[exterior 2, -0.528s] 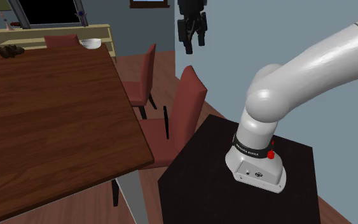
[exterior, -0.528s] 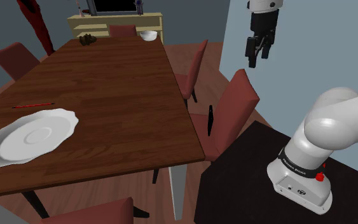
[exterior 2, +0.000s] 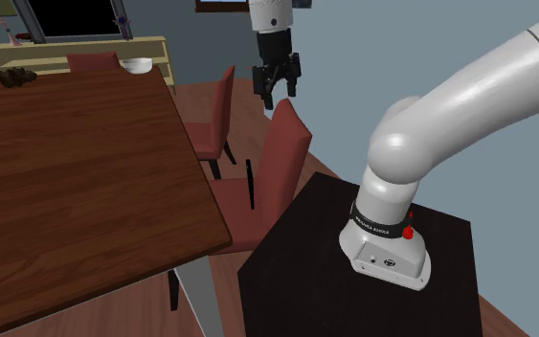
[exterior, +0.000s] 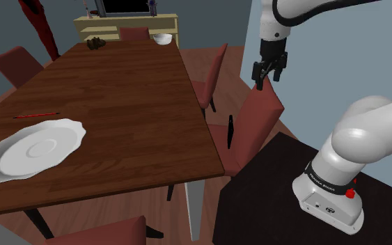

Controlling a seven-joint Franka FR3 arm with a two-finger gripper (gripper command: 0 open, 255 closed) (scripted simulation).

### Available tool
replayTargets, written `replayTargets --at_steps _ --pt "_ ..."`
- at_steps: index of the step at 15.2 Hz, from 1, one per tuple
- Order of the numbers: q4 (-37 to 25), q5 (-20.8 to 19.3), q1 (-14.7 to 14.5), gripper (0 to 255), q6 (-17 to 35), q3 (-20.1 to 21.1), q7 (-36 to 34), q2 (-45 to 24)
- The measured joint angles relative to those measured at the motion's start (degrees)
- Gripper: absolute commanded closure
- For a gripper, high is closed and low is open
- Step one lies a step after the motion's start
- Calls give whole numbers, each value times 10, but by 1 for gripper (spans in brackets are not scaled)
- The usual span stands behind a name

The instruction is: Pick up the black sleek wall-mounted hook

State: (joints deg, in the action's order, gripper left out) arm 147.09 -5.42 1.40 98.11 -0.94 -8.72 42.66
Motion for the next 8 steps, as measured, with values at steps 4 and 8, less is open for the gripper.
replayTargets --at_steps 4,8 --pt "45 4 15 0 101 5 -52 -40" --pt "74 4 32 0 213 9 -103 -107"
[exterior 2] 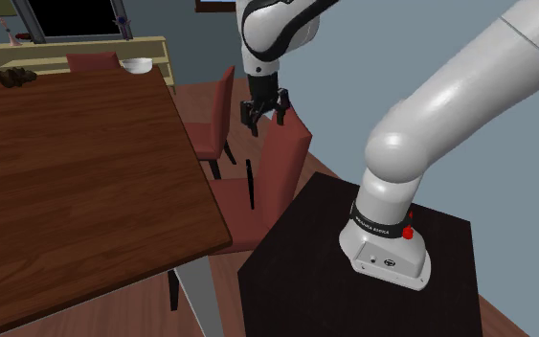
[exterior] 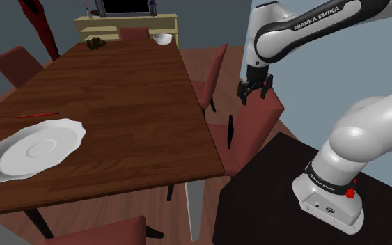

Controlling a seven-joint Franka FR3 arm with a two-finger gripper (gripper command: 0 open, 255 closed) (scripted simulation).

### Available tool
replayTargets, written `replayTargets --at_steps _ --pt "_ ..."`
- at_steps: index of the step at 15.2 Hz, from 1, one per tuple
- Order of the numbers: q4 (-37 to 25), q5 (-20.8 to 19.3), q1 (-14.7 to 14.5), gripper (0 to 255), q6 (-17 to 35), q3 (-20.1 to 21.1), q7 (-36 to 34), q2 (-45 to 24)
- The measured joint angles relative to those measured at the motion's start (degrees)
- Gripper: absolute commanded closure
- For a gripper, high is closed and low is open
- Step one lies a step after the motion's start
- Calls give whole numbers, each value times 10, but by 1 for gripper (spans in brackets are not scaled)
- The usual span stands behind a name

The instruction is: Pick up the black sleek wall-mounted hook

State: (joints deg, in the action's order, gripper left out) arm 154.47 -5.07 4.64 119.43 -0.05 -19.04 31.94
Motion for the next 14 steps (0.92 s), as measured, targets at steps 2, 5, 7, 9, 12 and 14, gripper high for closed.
replayTargets --at_steps 2,5,7,9,12,14 --pt "4 -2 9 0 56 2 -25 -41" --pt "10 -6 22 0 141 8 -68 -106" --pt "4 -6 31 0 179 12 -105 -132" --pt "-7 -13 38 0 179 16 -152 -145" --pt "-46 -31 49 0 180 13 -216 -196" --pt "-45 -54 54 0 317 10 -227 -307"
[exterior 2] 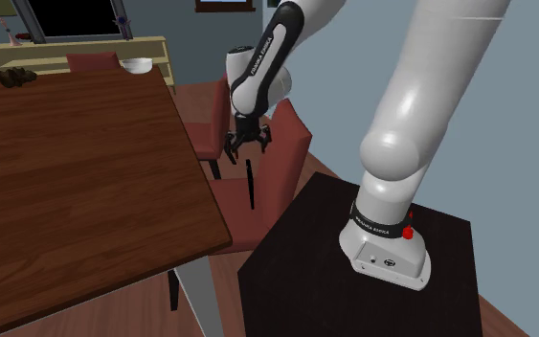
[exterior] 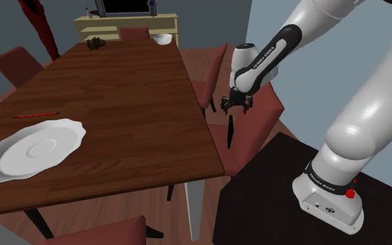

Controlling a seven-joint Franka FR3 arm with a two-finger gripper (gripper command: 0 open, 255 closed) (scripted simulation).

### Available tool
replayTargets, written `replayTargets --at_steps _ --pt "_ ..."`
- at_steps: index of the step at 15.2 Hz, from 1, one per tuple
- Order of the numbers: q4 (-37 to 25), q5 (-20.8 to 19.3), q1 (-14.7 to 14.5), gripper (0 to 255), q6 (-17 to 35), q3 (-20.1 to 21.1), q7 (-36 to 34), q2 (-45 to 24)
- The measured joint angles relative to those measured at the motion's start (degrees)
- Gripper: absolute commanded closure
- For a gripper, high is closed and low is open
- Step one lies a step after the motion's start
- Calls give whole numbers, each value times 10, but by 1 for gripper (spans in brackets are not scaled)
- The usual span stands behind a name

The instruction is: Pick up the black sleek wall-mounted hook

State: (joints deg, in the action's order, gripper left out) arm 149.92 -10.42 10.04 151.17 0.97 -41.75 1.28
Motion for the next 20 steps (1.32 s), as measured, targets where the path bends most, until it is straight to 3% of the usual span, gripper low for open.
replayTargets --at_steps 2,4,12,13,20 --pt "-15 -21 8 0 70 -10 -25 -71" --pt "-36 -36 8 0 104 -21 -58 -120" --pt "-61 -67 -9 0 176 -44 -97 -203" --pt "-62 -68 -10 255 176 -45 -98 -202" --pt "-61 -70 -12 255 179 -46 -100 -202"
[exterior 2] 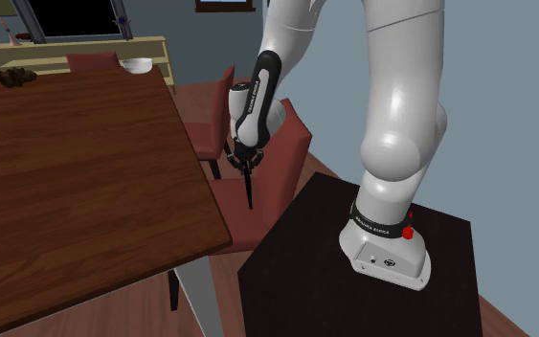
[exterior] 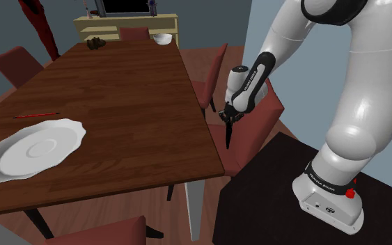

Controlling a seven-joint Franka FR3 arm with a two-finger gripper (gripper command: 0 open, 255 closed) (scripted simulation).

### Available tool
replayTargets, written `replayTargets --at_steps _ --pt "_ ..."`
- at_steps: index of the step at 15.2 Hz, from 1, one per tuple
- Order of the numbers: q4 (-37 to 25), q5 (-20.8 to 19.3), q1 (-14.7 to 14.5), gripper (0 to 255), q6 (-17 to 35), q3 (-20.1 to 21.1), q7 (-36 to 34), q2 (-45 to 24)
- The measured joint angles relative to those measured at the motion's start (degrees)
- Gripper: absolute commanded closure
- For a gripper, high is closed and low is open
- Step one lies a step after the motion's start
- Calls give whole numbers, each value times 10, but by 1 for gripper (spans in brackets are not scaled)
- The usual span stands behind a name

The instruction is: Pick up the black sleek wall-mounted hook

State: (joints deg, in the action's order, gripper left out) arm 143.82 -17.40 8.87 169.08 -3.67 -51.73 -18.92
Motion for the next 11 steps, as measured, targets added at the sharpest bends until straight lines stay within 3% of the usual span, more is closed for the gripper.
replayTargets --at_steps 4,11 --pt "1 0 3 255 0 2 3 1" --pt "15 22 20 255 -50 18 23 49"
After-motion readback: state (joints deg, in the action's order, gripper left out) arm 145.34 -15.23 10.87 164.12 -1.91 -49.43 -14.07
